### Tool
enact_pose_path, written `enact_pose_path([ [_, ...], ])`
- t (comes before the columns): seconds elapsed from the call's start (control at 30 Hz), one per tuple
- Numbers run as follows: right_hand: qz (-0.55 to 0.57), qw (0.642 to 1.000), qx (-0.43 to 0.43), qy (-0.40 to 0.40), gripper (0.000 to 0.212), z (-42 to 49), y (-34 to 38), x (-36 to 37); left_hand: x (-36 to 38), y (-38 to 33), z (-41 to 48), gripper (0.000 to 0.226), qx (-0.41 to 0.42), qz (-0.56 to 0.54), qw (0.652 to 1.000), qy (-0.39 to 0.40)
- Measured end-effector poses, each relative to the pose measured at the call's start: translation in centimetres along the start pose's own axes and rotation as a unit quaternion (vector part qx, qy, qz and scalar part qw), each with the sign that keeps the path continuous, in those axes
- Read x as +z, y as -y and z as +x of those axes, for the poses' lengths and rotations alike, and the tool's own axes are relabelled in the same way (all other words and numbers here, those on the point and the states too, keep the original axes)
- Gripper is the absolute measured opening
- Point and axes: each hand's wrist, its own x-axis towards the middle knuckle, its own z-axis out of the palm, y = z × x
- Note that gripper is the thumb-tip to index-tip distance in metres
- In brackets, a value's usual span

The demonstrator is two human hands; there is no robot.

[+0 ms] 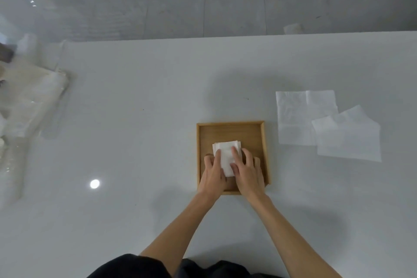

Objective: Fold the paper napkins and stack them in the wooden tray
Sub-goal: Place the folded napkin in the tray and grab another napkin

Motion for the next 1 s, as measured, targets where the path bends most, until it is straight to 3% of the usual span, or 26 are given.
enact_pose_path([
  [0.1,0.055,0.998,0.006,0.012,0.059,-0.4,0.0,-1.5,0.0,-1.0,-0.3,0.067,-0.036,0.034,0.998,-0.029],
  [0.23,0.175,0.976,0.024,-0.126,0.047,-1.8,-2.3,-5.5,0.7,-5.1,1.0,0.032,0.046,0.176,0.98,-0.074],
  [0.3,0.259,0.945,0.086,-0.18,0.037,-2.9,-5.4,-7.6,1.5,-8.5,2.2,0.014,0.097,0.157,0.98,-0.079],
  [0.43,0.363,0.879,0.241,-0.194,0.025,-4.6,-14.4,-11.2,4.6,-16.0,5.4,0.02,0.175,0.122,0.976,-0.048],
  [0.63,0.289,0.813,0.452,-0.225,0.019,-3.9,-25.5,-14.5,10.9,-27.2,12.5,0.02,0.241,0.158,0.956,-0.056],
  [0.8,0.273,0.789,0.501,-0.228,0.027,-1.0,-29.0,-15.2,15.5,-33.1,18.5,0.022,0.243,0.238,0.94,-0.037],
  [0.9,0.26,0.789,0.512,-0.217,0.037,0.2,-30.1,-14.6,17.4,-34.7,20.8,0.03,0.228,0.304,0.925,-0.009],
  [1.0,0.247,0.794,0.511,-0.217,0.031,1.0,-30.5,-14.1,18.6,-35.4,21.7,0.037,0.219,0.348,0.911,0.015],
])
